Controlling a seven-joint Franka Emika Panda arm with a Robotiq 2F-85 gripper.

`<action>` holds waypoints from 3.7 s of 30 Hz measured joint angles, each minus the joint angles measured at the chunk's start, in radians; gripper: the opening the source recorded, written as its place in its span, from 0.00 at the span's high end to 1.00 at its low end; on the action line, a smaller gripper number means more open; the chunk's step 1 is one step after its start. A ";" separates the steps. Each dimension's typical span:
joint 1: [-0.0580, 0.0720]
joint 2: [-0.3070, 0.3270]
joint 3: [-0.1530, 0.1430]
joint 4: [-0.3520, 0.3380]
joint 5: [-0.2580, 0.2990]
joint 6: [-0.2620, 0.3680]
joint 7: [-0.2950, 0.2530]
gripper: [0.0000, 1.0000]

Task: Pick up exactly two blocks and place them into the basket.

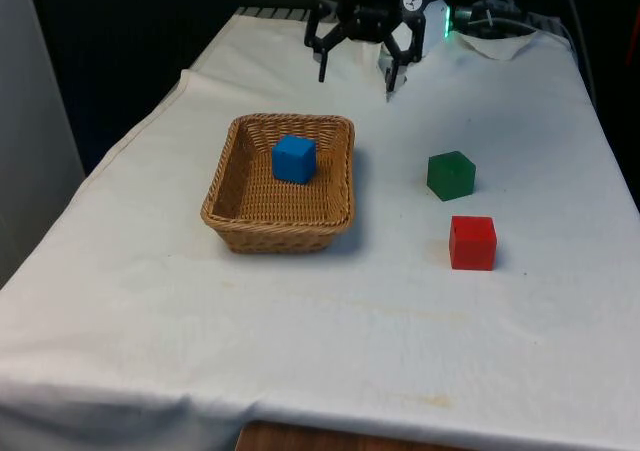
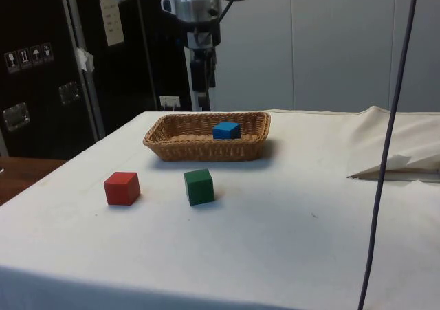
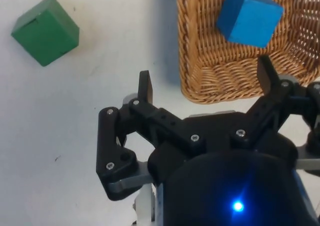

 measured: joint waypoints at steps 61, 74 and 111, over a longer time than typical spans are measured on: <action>0.000 0.099 0.173 0.012 0.364 -0.008 0.023 0.00; 0.000 0.202 0.223 0.051 0.451 0.064 0.008 0.00; -0.005 0.307 0.228 0.038 0.459 0.210 -0.174 0.00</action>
